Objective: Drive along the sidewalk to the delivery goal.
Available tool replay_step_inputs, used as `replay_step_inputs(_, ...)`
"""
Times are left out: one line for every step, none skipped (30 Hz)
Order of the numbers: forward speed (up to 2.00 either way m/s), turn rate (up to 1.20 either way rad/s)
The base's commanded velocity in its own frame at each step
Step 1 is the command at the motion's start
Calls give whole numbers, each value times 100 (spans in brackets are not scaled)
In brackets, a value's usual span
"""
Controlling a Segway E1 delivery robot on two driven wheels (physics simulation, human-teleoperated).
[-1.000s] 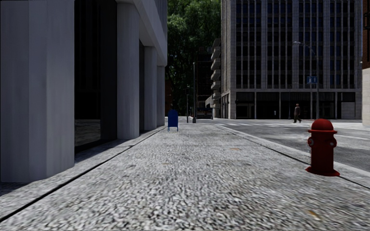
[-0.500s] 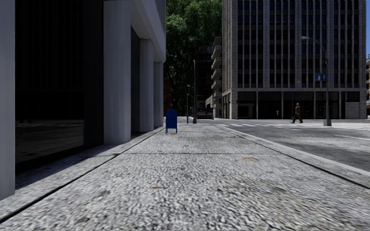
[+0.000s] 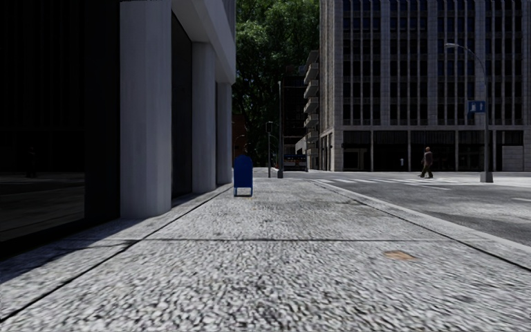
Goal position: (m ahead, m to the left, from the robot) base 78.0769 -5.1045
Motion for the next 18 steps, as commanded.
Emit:
replay_step_inputs(200, 0)
replay_step_inputs(200, 0)
replay_step_inputs(200, 0)
replay_step_inputs(200, 0)
replay_step_inputs(200, 0)
replay_step_inputs(200, 0)
replay_step_inputs(200, 0)
replay_step_inputs(200, 0)
replay_step_inputs(200, 0)
replay_step_inputs(200, 0)
replay_step_inputs(200, 0)
replay_step_inputs(200, 0)
replay_step_inputs(200, 0)
replay_step_inputs(200, 0)
replay_step_inputs(200, 0)
replay_step_inputs(200, 0)
replay_step_inputs(200, 0)
replay_step_inputs(200, 0)
